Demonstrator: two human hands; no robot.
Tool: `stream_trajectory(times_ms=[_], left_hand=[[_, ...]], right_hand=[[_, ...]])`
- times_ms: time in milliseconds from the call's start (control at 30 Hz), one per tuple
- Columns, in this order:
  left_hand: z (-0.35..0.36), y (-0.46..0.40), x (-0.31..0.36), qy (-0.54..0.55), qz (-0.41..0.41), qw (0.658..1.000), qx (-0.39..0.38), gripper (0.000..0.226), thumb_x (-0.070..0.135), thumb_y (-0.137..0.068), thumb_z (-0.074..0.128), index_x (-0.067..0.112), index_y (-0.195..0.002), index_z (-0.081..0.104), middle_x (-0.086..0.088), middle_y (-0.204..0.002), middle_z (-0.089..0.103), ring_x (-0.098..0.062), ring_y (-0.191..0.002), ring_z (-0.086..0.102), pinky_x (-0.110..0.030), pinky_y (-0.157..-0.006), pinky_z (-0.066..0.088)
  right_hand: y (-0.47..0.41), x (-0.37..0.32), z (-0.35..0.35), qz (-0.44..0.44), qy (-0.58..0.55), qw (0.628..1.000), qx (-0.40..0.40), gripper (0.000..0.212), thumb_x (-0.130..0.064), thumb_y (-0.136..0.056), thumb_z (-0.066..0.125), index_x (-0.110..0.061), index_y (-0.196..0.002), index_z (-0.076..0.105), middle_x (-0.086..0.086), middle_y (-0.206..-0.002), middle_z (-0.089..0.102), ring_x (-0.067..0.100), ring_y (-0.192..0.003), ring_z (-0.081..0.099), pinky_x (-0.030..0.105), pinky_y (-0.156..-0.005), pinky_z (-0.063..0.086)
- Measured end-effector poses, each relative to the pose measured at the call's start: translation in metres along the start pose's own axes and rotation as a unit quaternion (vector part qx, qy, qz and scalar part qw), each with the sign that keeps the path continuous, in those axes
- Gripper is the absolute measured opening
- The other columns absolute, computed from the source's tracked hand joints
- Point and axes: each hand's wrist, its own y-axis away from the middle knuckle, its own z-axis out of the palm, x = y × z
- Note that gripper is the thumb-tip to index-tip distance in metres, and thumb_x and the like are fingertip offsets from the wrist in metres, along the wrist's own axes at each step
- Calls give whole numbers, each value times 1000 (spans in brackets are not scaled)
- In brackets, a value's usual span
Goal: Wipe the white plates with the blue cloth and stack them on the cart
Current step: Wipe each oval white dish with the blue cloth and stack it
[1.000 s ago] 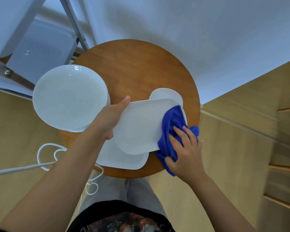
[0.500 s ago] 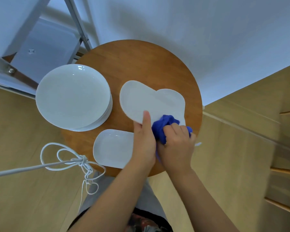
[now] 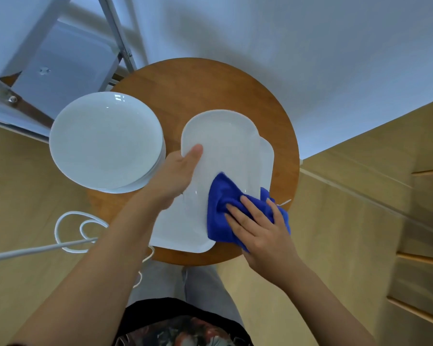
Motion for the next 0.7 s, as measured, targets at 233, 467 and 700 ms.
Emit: stream_trajectory(times_ms=[233, 467, 700], left_hand=[[-7, -11, 23, -240, -71, 947, -200, 42, 48, -98, 40, 17, -105, 67, 0, -96, 71, -17, -87, 68, -32, -78, 56], [-17, -12, 18, -272, -141, 911, -276, 39, 56, -89, 47, 23, -97, 67, 2, -92, 73, -16, -86, 70, -30, -77, 56], [-23, -21, 9, 130, -269, 906, -301, 78, 75, -76, 34, 20, -121, 65, -8, -124, 64, -24, -104, 66, -36, -82, 55]], right_hand=[[-10, 14, -3, -111, 10, 994, -21, 77, -15, -57, 84, -20, -130, 58, 1, -134, 58, 30, -128, 49, 60, -101, 31], [-17, 40, -12, -36, -54, 994, 83, 46, -1, -71, 80, -8, -115, 68, 10, -125, 63, 40, -119, 54, 51, -86, 54], [-21, 31, -25, 45, -271, 955, 112, 19, -10, -74, 73, 2, -89, 73, 12, -97, 72, 26, -104, 64, 36, -89, 53]])
